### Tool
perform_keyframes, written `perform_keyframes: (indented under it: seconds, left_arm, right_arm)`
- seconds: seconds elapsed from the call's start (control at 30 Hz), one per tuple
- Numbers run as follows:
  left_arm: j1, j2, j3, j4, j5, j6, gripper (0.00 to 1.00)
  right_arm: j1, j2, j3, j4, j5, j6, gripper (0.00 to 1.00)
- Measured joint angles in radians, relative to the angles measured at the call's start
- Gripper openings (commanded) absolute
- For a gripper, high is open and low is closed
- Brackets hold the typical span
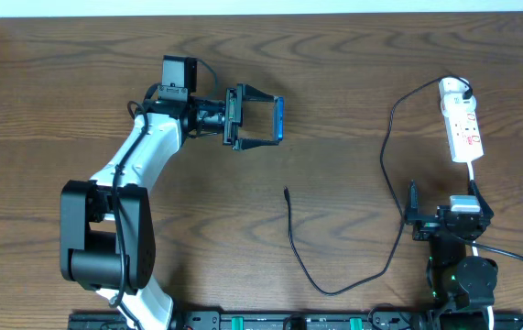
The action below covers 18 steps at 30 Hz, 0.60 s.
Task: Plug charger to phone and switch on socket
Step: 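Hold the phone raised and rotate it toward the right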
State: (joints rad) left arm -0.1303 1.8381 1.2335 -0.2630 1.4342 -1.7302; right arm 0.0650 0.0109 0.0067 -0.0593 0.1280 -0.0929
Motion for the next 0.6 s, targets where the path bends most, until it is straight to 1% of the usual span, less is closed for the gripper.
perform_keyframes:
  seconds: [0.6]
  left_arm:
    - [0.000, 0.000, 0.000, 0.000, 0.000, 0.006, 0.07]
  right_arm:
    - [0.000, 0.000, 0.000, 0.000, 0.000, 0.000, 0.99]
